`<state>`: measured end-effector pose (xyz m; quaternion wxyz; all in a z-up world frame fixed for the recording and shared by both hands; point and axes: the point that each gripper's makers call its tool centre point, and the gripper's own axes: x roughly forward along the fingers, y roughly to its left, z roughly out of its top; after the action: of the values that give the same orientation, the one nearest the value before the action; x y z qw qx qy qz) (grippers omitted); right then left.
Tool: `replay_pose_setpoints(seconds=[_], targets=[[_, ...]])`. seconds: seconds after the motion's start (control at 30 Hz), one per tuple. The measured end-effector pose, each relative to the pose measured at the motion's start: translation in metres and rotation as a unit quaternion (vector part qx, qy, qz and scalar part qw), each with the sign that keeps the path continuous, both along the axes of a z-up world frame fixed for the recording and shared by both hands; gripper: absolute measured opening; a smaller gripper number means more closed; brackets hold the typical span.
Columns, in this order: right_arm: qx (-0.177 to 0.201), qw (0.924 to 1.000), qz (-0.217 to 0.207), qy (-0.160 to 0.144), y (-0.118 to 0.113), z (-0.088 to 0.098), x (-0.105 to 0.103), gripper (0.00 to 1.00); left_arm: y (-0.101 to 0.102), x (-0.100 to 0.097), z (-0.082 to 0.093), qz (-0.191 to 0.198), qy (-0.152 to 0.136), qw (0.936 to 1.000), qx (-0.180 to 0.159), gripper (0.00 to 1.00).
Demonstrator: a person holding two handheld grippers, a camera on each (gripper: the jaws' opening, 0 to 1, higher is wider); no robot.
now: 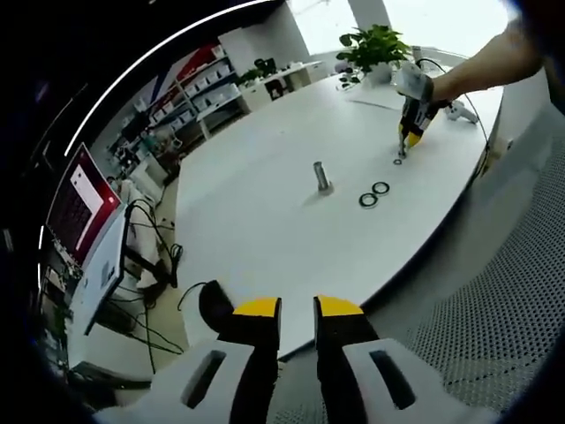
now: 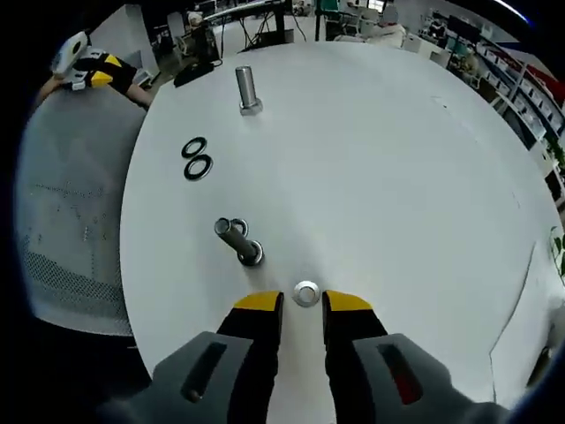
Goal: Place the washer onto the threaded stud by aligning its center hole with the stud, sliding it down to the base, and recovering from edge contact or off-axis alignment until the washer reaches the visible bottom stop.
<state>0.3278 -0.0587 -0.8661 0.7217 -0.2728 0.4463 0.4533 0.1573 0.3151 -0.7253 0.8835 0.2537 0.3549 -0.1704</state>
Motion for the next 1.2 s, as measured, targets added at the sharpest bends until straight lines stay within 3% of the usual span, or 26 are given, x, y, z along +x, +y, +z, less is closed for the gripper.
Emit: replay_pose_setpoints(seconds=[0.5,0.6,0.77,1.1,1.2], targets=[[-0.007,0.9999,-0.011,-0.002,-0.003,0.001,-0.001,0.15,0.002,-0.001,-0.003,0.002,0.006,1.0,0.006,0.13],[0.012,0.9996,-0.025,0.01,0.001,0.006,-0.003,0.15,0.002,0.0,-0.003,0.002,0.005,1.0,0.007,0.13],[0.009,0.9996,-0.026,0.004,0.0,0.018,-0.005,0.15,0.002,0.0,-0.004,0.001,0.005,1.0,0.008,0.13],[0.035,0.9988,-0.035,0.005,0.007,0.045,-0.014,0.15,0.003,0.001,-0.003,0.003,0.0,1.0,0.009,0.13],[0.043,0.9987,-0.028,-0.007,0.011,0.055,-0.016,0.15,0.003,0.001,-0.003,0.003,0.0,0.9999,0.01,0.13]])
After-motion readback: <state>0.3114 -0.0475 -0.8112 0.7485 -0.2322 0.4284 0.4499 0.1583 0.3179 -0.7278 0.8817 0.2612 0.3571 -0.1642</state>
